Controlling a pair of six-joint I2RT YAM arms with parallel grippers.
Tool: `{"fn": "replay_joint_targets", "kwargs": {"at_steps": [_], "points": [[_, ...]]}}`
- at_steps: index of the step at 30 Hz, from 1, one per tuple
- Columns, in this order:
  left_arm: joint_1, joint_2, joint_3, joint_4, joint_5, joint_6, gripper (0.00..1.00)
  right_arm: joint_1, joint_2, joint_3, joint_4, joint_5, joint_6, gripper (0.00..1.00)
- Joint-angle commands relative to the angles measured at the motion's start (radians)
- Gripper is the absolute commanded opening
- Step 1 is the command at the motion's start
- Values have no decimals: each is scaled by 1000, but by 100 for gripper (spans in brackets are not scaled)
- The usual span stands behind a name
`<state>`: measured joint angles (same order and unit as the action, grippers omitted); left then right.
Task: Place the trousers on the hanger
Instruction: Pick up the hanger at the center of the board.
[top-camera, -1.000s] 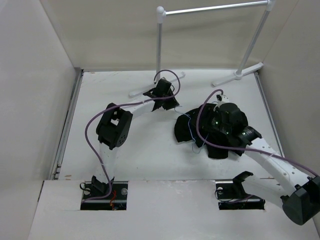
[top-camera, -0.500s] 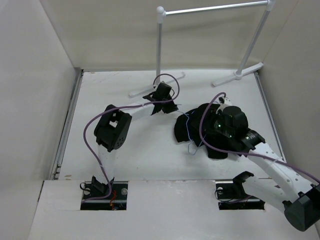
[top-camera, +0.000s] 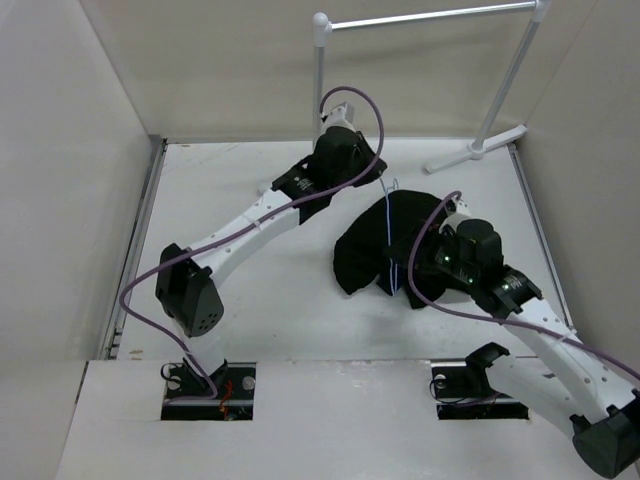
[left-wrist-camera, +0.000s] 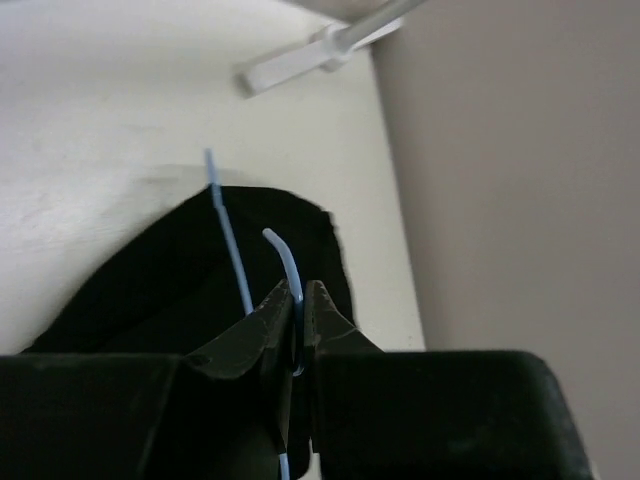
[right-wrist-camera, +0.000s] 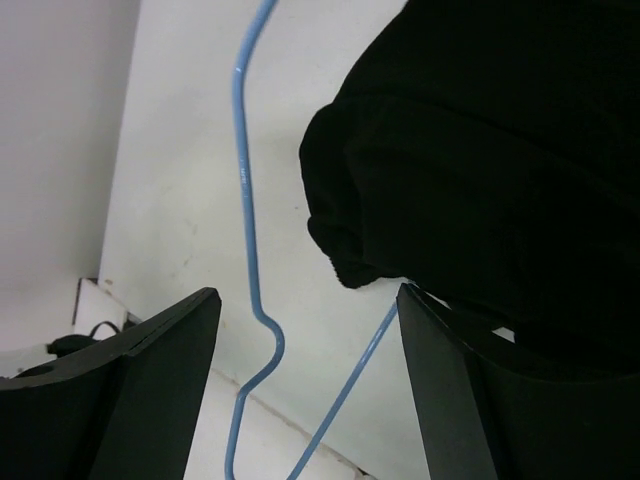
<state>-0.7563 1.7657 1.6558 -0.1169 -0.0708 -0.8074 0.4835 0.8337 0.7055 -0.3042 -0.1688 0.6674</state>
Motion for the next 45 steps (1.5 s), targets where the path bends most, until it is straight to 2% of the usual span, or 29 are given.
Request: {"fn": "replay_joint_targets", "kwargs": {"at_steps": [1, 7, 16, 22, 24, 26, 28, 31, 33, 35, 38, 45], "points": [[-39, -58, 110, -23, -66, 68, 2, -22, -48, 58, 7, -53, -2, 79], [-106, -29, 195, -47, -112, 85, 3, -67, -96, 55, -1, -119, 26, 81], [-206, 90, 639, -204, -184, 345, 3, -73, -151, 187, -18, -247, 60, 87], [-232, 94, 682, -195, -214, 382, 3, -67, -110, 198, 92, -268, 123, 82], [-240, 84, 685, -176, -221, 402, 3, -67, -84, 193, 131, -262, 132, 78], [-245, 77, 684, -161, -222, 416, 3, -67, -59, 192, 171, -255, 139, 65], [-245, 74, 680, -159, -224, 424, 3, -67, -51, 190, 204, -248, 147, 45], [-243, 67, 662, -158, -228, 425, 3, -67, -45, 186, 211, -235, 152, 30], [-240, 61, 648, -147, -228, 425, 3, -67, -44, 180, 200, -221, 153, 16], [-240, 57, 638, -136, -227, 425, 5, -67, -51, 175, 195, -195, 153, 7], [-238, 46, 616, -121, -222, 421, 12, -67, -61, 186, 198, -184, 149, 2], [-206, -18, 521, -56, -215, 401, 47, -98, -10, 302, 215, -212, 101, 0]]}}
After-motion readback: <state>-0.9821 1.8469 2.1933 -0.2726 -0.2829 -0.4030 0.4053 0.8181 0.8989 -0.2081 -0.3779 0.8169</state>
